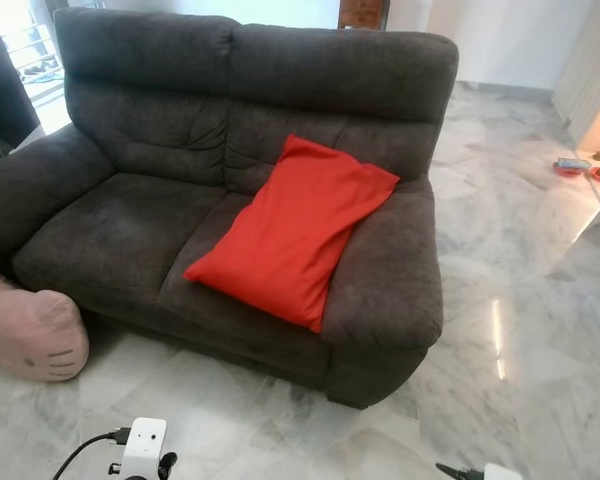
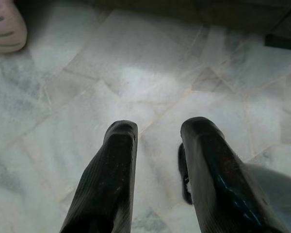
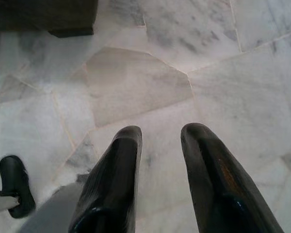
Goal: Move the pillow to the sofa from floor
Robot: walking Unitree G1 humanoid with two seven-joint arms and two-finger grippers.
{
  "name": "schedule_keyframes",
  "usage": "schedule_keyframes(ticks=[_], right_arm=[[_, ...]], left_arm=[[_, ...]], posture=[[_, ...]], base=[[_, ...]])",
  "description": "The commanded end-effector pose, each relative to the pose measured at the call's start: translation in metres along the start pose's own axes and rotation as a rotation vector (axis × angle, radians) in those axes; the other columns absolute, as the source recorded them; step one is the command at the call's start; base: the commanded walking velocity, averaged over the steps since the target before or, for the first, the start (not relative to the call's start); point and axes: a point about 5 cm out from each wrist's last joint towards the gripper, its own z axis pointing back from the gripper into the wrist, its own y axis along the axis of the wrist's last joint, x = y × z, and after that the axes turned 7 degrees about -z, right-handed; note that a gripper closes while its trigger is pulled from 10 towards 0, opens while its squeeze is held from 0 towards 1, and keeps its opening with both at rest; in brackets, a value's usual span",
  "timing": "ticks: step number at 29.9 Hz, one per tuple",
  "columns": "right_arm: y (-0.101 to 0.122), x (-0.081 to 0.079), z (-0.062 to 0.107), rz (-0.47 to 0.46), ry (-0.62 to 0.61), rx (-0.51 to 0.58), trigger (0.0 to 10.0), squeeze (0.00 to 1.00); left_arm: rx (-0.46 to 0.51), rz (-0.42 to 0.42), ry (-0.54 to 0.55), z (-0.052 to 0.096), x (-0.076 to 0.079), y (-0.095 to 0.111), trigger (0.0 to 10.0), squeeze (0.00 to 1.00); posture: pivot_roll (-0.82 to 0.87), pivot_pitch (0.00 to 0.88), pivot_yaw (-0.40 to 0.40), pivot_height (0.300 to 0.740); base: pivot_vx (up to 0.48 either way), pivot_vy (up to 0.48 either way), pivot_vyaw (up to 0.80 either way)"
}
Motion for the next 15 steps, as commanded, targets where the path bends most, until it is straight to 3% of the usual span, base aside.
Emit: schedule_keyframes(ticks=[1,5,15], right_arm=[[0.001,0.015,0.002,-0.028,-0.016,-0.005,10.0,0.0],[0.003,0.021,0.002,-0.035,-0.022,-0.004,10.0,0.0],[0.017,0.043,0.004,-0.086,-0.075,0.057,10.0,0.0]], left_arm=[[-0.014,-0.01,-0.015,0.0,0.005,-0.002,10.0,0.0],[-0.012,-0.019,-0.03,-0.001,0.009,0.0,10.0,0.0],[-0.007,-0.08,-0.135,-0.005,0.038,0.01,10.0,0.0]], posture=[[0.09,0.0,-0.045,0.738],[0.05,0.0,-0.03,0.738],[-0.09,0.0,0.032,0.738]], base=[[0.0,0.0,0.0],[0.0,0.0,0.0],[0.0,0.0,0.0]])
